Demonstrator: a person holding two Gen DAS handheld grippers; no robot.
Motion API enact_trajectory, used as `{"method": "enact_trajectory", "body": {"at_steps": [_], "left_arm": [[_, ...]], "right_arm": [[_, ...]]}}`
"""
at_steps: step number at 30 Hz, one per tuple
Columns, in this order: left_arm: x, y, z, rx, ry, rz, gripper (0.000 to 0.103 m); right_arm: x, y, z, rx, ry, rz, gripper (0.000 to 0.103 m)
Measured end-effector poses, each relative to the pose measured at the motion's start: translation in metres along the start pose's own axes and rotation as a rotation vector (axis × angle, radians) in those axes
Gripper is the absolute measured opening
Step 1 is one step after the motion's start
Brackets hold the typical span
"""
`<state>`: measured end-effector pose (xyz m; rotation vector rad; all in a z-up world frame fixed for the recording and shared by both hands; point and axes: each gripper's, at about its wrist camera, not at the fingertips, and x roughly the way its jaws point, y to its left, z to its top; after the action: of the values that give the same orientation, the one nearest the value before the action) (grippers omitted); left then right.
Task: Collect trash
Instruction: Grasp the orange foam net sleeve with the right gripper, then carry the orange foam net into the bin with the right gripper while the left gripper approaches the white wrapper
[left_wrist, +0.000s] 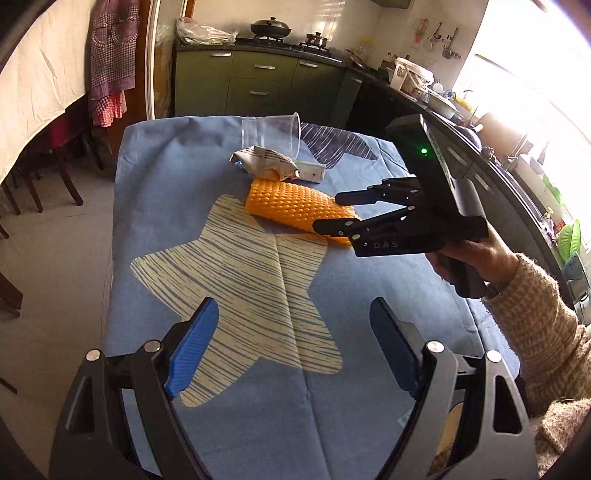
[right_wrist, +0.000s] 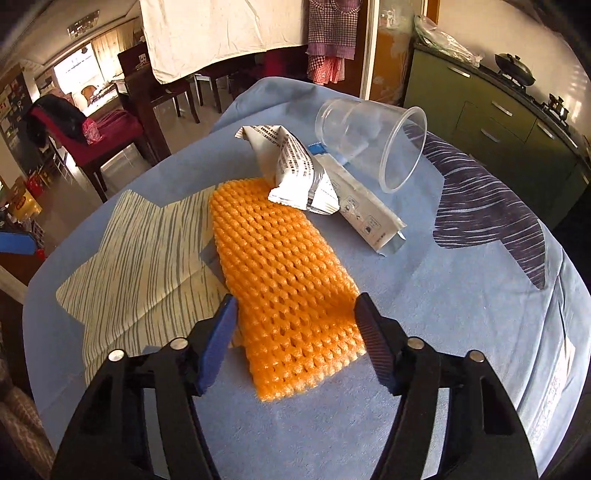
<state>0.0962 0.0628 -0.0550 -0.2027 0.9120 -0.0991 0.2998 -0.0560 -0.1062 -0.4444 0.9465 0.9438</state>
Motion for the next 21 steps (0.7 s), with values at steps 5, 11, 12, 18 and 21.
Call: {"method": "enact_trajectory", "body": {"at_steps": [5, 11, 12, 18, 21], "left_arm": [[-0.002, -0.005, -0.001, 0.010, 0.004, 0.001, 0.080], [-0.006, -0.009, -0.002, 0.020, -0.009, 0.006, 0.082], [-0.006, -0.010, -0.002, 0.020, -0.008, 0.004, 0.082], [-0.003, -0.022, -0.002, 0.046, -0.003, -0.011, 0.082], [0.000, -0.030, -0.003, 0.065, 0.000, -0.025, 0.082]], "right_arm": [[-0.012, 0.003, -0.010, 0.019, 0.010, 0.027, 0.016], [-0.055, 0.010, -0.038, 0.048, -0.049, 0.018, 0.012], [-0.066, 0.008, -0.045, 0.068, -0.063, 0.019, 0.012], [-0.150, -0.024, -0.113, 0.246, -0.153, -0.111, 0.012], [-0.192, -0.061, -0.163, 0.399, -0.179, -0.248, 0.012]]}}
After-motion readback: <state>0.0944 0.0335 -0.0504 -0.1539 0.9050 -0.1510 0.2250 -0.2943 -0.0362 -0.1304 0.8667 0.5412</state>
